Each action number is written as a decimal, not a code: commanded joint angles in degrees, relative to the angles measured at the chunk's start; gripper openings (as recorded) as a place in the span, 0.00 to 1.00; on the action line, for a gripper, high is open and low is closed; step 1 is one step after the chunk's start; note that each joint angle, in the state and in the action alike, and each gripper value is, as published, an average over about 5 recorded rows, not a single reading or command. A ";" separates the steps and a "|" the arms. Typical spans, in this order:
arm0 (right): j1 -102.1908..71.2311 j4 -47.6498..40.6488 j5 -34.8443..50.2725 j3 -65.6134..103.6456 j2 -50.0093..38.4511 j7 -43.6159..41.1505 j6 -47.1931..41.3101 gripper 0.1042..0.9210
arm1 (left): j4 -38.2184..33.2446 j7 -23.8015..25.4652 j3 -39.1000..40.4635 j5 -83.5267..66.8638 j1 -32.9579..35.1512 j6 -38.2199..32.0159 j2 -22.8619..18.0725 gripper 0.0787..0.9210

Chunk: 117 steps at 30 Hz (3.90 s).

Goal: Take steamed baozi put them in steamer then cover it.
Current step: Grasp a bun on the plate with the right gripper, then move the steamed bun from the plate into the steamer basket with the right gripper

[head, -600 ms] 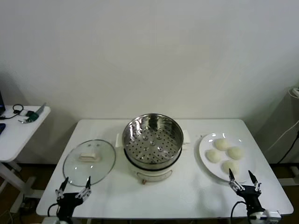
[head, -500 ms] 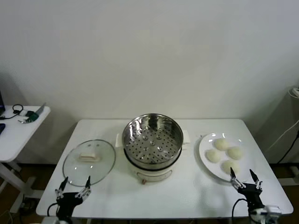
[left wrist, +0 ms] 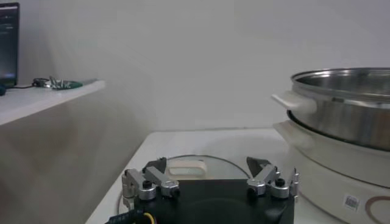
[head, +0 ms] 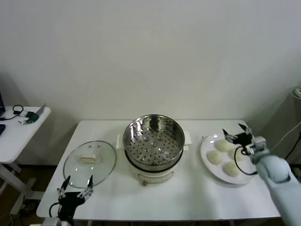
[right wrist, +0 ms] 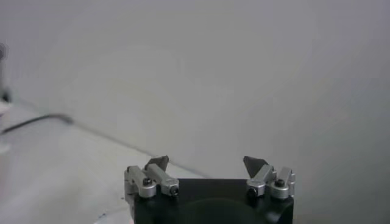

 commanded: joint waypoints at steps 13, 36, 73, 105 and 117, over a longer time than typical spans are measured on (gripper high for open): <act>56.95 -34.74 -5.80 -68.75 4.90 -47.85 19.31 0.88 | 1.39 0.84 0.28 -0.11 -0.86 -0.98 0.24 0.88; 39.41 -52.51 -20.89 -44.19 21.08 -34.68 20.33 0.88 | 3.90 0.99 0.46 0.04 -1.76 -1.87 0.34 0.88; 45.12 -50.90 -14.75 -49.98 18.91 -39.13 20.46 0.60 | 4.62 0.85 0.95 0.34 -1.60 -2.50 0.75 0.88; 64.93 -14.69 -17.08 -77.57 35.73 -31.57 54.75 0.56 | 1.95 0.10 -0.11 1.21 -0.51 -3.71 0.70 0.88; 55.61 -24.32 -30.70 -68.99 41.01 -25.33 54.92 0.56 | 1.46 -0.28 0.12 1.61 0.21 -4.12 0.67 0.88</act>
